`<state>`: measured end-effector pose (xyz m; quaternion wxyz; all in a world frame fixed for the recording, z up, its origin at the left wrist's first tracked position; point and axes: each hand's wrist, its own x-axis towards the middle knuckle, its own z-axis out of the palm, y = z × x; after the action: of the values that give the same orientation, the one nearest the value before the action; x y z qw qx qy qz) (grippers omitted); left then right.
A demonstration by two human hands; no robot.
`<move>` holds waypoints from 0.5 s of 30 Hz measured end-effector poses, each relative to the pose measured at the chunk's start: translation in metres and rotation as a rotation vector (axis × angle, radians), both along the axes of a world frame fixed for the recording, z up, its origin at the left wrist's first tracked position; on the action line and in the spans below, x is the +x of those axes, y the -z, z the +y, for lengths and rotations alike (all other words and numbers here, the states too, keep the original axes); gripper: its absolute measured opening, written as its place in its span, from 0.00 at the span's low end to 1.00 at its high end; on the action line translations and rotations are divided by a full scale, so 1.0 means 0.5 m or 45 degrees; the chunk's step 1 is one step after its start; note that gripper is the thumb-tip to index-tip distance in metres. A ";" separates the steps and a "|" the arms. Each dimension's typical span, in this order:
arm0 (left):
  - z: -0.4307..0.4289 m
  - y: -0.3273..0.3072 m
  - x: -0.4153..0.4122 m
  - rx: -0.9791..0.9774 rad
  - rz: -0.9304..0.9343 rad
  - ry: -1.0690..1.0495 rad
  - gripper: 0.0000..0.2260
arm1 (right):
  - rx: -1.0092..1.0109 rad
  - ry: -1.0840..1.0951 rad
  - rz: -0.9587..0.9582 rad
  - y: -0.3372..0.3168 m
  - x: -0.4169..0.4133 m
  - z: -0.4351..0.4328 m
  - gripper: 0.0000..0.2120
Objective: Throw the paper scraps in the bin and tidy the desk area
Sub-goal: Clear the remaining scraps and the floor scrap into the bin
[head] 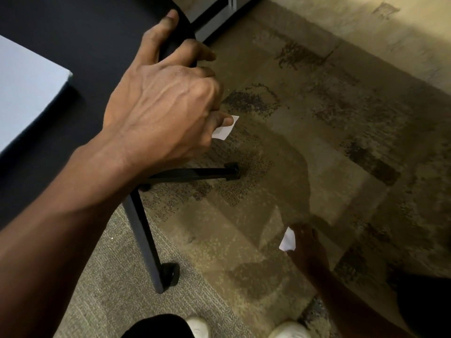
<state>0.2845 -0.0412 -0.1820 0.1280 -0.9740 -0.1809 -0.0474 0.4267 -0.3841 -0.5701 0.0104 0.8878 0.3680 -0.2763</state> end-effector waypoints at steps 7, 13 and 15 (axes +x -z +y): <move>0.004 0.005 -0.003 -0.013 -0.027 0.021 0.31 | 0.017 -0.093 -0.016 -0.002 0.000 0.005 0.29; 0.007 0.003 -0.003 -0.029 -0.008 0.010 0.31 | 0.238 -0.077 -0.024 -0.013 0.008 0.013 0.09; 0.005 0.004 -0.002 -0.030 0.007 -0.010 0.30 | 0.349 -0.031 0.013 -0.024 0.003 0.014 0.10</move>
<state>0.2836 -0.0385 -0.1838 0.1174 -0.9748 -0.1851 -0.0422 0.4281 -0.3772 -0.5579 -0.1096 0.8749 0.4130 -0.2279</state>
